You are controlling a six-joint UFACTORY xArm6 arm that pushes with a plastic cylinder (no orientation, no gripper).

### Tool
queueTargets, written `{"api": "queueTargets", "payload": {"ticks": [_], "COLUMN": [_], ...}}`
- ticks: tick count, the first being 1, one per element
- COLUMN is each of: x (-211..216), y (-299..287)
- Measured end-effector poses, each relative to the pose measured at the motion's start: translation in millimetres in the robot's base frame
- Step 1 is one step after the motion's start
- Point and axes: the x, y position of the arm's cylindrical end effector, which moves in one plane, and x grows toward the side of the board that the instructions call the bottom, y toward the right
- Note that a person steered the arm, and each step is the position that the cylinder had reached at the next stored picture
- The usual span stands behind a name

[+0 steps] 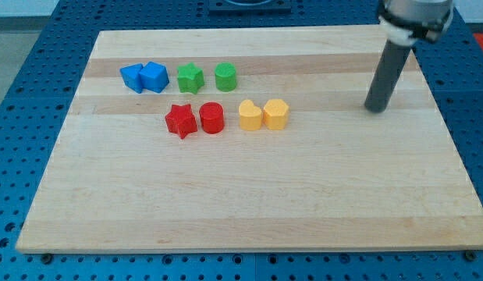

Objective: Move the yellow hexagon into the heart

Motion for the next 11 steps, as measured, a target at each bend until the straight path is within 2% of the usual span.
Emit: {"api": "queueTargets", "payload": {"ticks": [4, 5, 6, 8, 11], "x": [14.0, 14.0, 14.0, -16.5, -19.2], "y": [-140.1, -141.2, -117.8, -124.0, -190.2]}}
